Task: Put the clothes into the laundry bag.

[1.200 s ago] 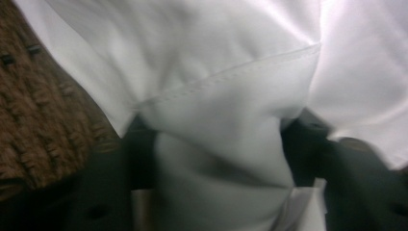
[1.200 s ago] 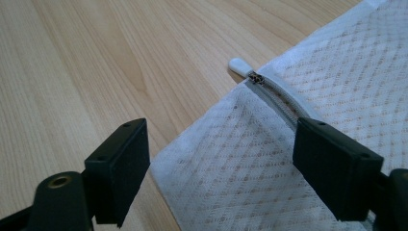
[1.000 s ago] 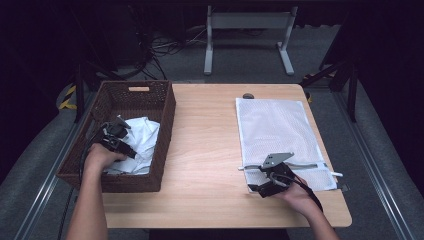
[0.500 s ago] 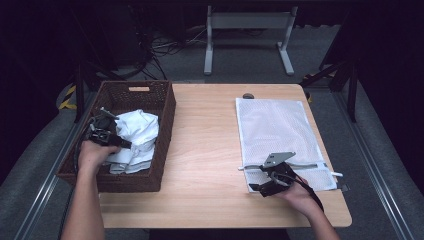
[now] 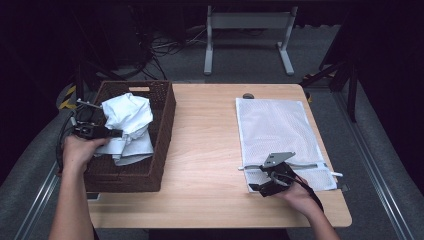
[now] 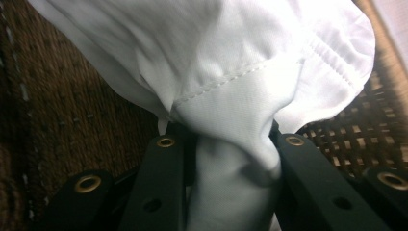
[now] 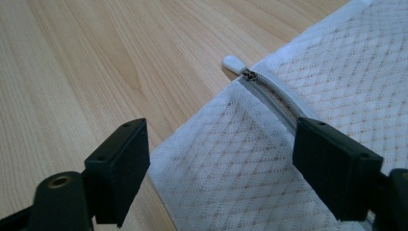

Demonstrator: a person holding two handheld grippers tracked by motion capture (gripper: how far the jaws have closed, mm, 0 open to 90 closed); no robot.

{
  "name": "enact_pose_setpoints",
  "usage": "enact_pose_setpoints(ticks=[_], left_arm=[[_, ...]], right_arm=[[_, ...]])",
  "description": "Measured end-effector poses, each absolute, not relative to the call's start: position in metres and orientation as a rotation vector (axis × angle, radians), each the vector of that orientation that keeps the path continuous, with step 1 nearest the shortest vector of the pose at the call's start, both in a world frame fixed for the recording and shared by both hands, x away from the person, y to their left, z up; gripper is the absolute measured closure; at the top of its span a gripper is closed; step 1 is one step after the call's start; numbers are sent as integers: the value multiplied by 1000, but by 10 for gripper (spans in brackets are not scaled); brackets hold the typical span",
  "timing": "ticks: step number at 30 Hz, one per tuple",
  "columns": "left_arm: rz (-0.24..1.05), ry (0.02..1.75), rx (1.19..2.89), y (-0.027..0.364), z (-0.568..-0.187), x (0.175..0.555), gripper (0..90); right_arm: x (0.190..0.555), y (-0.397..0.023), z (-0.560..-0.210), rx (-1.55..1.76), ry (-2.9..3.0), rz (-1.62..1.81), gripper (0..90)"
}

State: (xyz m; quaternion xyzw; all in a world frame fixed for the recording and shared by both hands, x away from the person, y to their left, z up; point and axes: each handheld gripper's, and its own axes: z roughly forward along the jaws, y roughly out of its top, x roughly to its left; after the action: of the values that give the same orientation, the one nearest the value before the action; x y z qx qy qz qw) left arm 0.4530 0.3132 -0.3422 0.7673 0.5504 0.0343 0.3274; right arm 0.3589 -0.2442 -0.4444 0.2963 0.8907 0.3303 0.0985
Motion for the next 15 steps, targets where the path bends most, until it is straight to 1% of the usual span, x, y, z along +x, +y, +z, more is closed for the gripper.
enact_pose_setpoints(ticks=[7,15], left_arm=[[158,1371,1987,310,-304,443,744],[182,1290,1961,301,-270,436,744]], right_arm=[[359,-244,-444,876,2634,977,210],[359,-245,-444,879,2630,982,210]])
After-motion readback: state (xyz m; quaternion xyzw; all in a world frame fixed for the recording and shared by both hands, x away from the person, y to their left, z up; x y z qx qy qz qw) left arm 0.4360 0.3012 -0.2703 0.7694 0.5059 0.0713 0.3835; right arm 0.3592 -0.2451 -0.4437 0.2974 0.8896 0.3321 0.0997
